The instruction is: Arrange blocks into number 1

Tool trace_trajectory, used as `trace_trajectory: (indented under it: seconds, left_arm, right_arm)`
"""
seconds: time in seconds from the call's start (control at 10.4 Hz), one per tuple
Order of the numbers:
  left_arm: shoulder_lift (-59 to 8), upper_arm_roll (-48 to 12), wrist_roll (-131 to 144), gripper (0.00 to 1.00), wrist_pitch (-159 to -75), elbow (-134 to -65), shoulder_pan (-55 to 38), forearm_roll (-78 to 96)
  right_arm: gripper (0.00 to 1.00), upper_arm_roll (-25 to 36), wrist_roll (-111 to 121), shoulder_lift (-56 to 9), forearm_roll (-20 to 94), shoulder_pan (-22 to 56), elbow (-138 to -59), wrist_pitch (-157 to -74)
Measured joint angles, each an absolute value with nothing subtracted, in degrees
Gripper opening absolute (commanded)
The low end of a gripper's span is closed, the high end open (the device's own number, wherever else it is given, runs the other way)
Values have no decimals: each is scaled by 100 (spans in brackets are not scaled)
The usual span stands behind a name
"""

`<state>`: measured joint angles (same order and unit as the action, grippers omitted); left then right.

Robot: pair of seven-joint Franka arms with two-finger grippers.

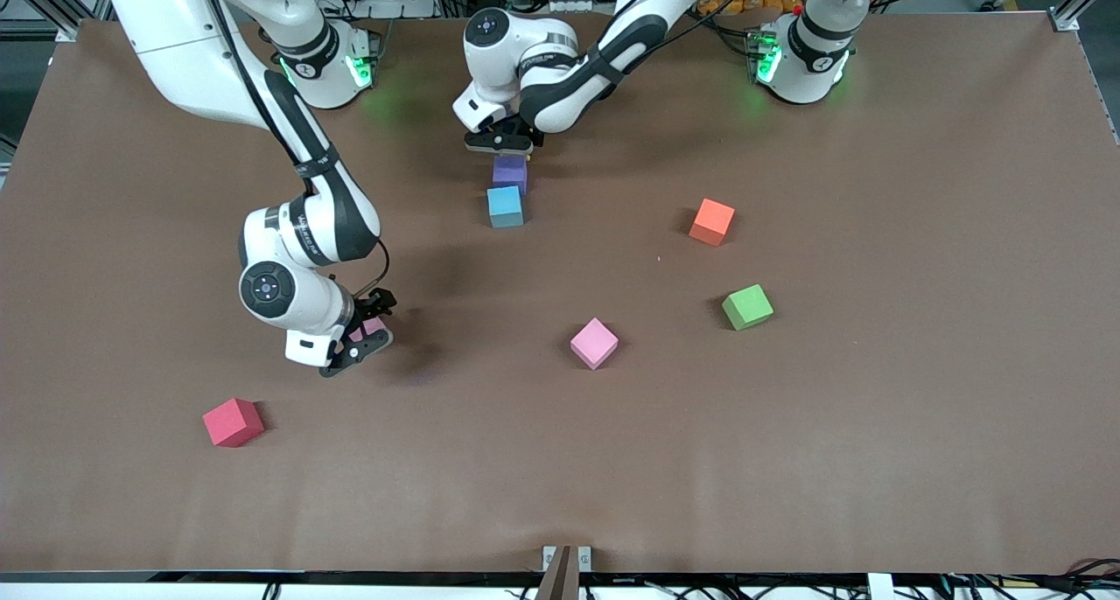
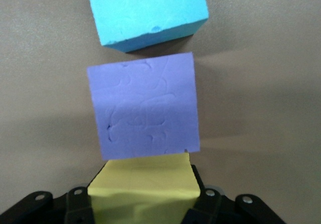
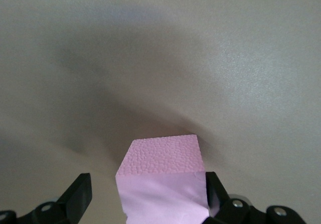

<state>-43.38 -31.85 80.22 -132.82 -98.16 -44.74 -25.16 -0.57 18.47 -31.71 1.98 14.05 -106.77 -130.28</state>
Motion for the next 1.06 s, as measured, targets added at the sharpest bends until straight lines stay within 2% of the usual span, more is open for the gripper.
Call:
trace_trajectory:
  seconds: [0.1, 0.38, 0.48, 0.58, 0.67, 1.06]
  left_arm:
    - [-4376, -3184, 8019, 0, -13281, -9782, -4485, -2516]
    - [-4397, -3093, 8019, 0, -13275, -9758, -4529, -2516]
    - [-4400, -3072, 8018, 0, -13275, -9758, -4543, -2517]
    - [-4400, -3038, 8018, 0, -13274, -9756, -4562, -2517]
    - [-4403, -2993, 8018, 0, -13273, -9754, -4572, -2517]
    - [-4512, -2954, 8018, 0, -13273, -9603, -4578, -2517]
  right_arm:
    - [100, -39, 1847, -3171, 198, 1396, -10704, -13037]
    - [75, 87, 1848, -3172, 198, 1347, -10748, -13091]
    - [71, 140, 1848, -3174, 198, 1338, -10768, -13165]
    - [61, 167, 1848, -3183, 198, 1330, -10777, -13219]
    - [58, 177, 1848, -3192, 199, 1330, -10780, -13230]
    - [58, 229, 1839, -3168, 209, 1327, -10743, -13261]
